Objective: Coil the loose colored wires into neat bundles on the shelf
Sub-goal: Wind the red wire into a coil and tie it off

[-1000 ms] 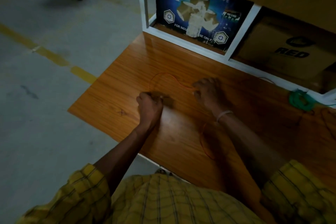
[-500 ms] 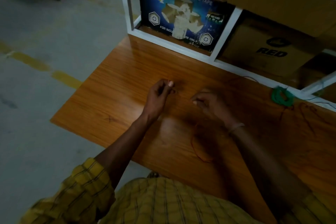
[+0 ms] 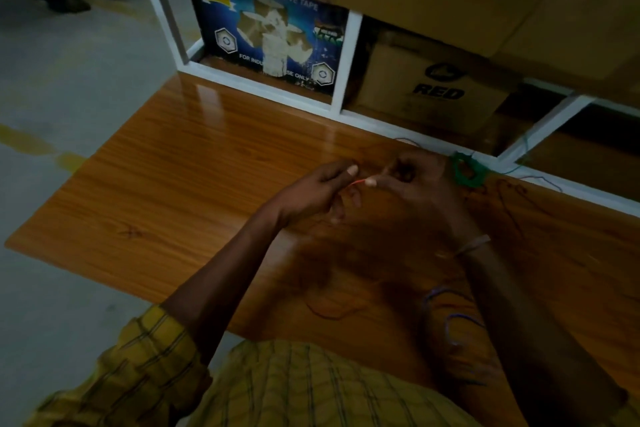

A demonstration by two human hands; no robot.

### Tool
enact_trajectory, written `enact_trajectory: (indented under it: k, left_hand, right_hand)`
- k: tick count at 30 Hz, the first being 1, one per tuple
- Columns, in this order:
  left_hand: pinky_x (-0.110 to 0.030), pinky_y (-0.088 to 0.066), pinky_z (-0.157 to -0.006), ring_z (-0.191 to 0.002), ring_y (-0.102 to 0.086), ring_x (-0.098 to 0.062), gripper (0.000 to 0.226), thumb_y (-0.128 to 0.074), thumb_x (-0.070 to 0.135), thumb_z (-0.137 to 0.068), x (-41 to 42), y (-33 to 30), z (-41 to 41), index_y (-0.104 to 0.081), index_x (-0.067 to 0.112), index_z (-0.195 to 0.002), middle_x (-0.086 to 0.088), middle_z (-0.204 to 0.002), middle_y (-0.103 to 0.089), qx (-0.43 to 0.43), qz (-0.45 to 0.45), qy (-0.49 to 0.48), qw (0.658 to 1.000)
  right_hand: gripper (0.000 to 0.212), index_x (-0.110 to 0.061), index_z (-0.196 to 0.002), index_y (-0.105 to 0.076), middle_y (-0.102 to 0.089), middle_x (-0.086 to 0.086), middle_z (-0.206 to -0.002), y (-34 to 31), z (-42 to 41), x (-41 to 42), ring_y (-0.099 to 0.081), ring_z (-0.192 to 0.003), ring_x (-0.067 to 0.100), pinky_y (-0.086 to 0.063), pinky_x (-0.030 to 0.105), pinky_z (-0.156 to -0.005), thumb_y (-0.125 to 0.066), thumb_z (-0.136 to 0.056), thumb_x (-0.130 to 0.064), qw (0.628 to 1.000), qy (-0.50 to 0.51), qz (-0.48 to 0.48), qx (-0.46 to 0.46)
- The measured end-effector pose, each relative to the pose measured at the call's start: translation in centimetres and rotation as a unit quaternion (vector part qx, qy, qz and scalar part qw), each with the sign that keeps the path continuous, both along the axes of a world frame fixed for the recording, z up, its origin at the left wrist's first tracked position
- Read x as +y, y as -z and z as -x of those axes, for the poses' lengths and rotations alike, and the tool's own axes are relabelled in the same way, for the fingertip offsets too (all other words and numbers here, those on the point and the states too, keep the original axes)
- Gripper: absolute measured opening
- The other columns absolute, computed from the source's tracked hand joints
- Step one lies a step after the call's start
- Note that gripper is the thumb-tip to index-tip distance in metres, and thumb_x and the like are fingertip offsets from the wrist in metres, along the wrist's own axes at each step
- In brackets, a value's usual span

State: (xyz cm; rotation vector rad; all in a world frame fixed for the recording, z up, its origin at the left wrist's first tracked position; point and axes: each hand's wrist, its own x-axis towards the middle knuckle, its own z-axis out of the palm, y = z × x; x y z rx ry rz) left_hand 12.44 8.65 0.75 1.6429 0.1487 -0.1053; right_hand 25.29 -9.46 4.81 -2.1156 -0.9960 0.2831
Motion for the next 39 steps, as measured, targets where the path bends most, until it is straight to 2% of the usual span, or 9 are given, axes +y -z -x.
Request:
enact_trajectory:
  k: [4,8,12,19,22,29,34,36,39]
  left_hand:
    - [-0.022,-0.027,-0.043,-0.051,-0.037,-0.015,0.041,-0.036,0.033,-0.115,-1.9,-0.9,-0.5,-0.059,0.007,-0.136,-0.017,-0.095,-0.064,0.049,0.123,0.063,0.989]
    - [-0.016,-0.027,-0.040,-0.047,-0.019,-0.012,0.041,-0.029,0.025,-0.115,-2.7,-1.2,-0.5,-0.049,0.004,-0.144,-0.017,-0.096,-0.052,0.050,0.328,0.175,0.927]
    - [-0.011,-0.035,-0.040,-0.043,-0.010,-0.006,0.044,-0.022,0.022,-0.113,-3.6,-1.9,-0.5,-0.046,0.004,-0.146,-0.014,-0.097,-0.052,0.038,0.476,0.205,0.855]
    - [-0.014,-0.027,-0.043,-0.050,-0.030,-0.002,0.045,-0.033,0.028,-0.111,-4.0,-1.9,-1.7,-0.047,0.008,-0.149,-0.014,-0.110,-0.062,-0.011,0.565,0.149,0.812]
    - [-0.015,-0.029,-0.047,-0.054,-0.034,-0.003,0.044,-0.032,0.028,-0.113,-4.3,-1.8,-2.6,-0.047,0.007,-0.148,-0.017,-0.119,-0.057,-0.043,0.573,0.094,0.813]
    - [-0.017,-0.042,-0.056,-0.079,-0.057,-0.013,0.031,-0.037,0.022,-0.114,-3.5,-0.9,-4.3,-0.049,0.013,-0.141,-0.026,-0.134,-0.056,-0.052,0.516,-0.071,0.852]
    - [-0.024,-0.048,-0.059,-0.078,-0.064,-0.016,0.033,-0.041,0.029,-0.113,-2.4,0.1,-3.8,-0.044,0.018,-0.144,-0.016,-0.128,-0.064,-0.005,0.125,-0.133,0.983]
    - [-0.028,-0.052,-0.064,-0.080,-0.067,-0.018,0.033,-0.042,0.034,-0.113,-2.3,0.6,-3.2,-0.042,0.020,-0.143,-0.015,-0.127,-0.065,0.002,0.001,-0.098,0.995]
    - [-0.025,-0.055,-0.064,-0.078,-0.070,-0.018,0.032,-0.041,0.034,-0.114,-2.7,0.3,-2.3,-0.041,0.020,-0.143,-0.013,-0.115,-0.068,0.017,-0.080,-0.040,0.996]
  right_hand:
    - [0.026,-0.023,-0.082,-0.072,-0.070,-0.006,-0.082,-1.8,-2.8,-3.4,-0.066,-0.078,0.010,-0.053,0.031,-0.066,-0.090,-0.072,-0.040,0.999,-0.007,0.032,0.003]
    - [0.019,-0.022,-0.091,-0.073,-0.072,-0.002,-0.095,-3.0,-4.6,-6.0,-0.068,-0.090,0.015,-0.059,0.039,-0.076,-0.085,-0.081,-0.032,0.997,-0.038,0.016,0.058]
    - [0.011,-0.022,-0.095,-0.073,-0.070,-0.003,-0.084,-2.0,-4.4,-6.7,-0.062,-0.066,0.011,-0.050,0.025,-0.056,-0.072,-0.093,-0.033,0.996,-0.013,-0.005,0.090]
    - [0.030,-0.021,-0.080,-0.067,-0.064,-0.002,-0.069,2.6,-1.5,-6.2,-0.059,-0.062,0.002,-0.045,0.021,-0.060,-0.056,-0.103,-0.036,0.998,-0.016,0.043,0.043]
    - [0.028,-0.022,-0.090,-0.073,-0.067,-0.001,-0.069,4.7,0.3,-5.6,-0.058,-0.059,0.005,-0.050,0.033,-0.061,-0.054,-0.103,-0.038,0.995,-0.067,0.055,-0.046]
    - [0.018,-0.024,-0.092,-0.071,-0.064,0.000,-0.064,3.2,4.3,-6.4,-0.063,-0.060,0.020,-0.038,0.032,-0.054,-0.063,-0.094,-0.040,0.947,-0.231,0.123,-0.185]
    - [0.020,-0.017,-0.118,-0.071,-0.074,0.006,-0.072,-0.8,4.4,-8.3,-0.071,-0.060,0.016,-0.059,0.039,-0.062,-0.068,-0.099,-0.018,0.949,-0.273,0.069,0.142]
    - [0.023,-0.010,-0.121,-0.068,-0.072,0.011,-0.074,-2.4,3.9,-9.5,-0.072,-0.063,0.031,-0.061,0.050,-0.061,-0.067,-0.098,-0.010,0.934,-0.258,0.015,0.245]
    - [0.028,-0.002,-0.119,-0.064,-0.055,0.007,-0.057,-3.3,2.4,-10.5,-0.064,-0.056,0.031,-0.061,0.041,-0.064,-0.070,-0.095,-0.015,0.893,-0.219,-0.103,0.380]
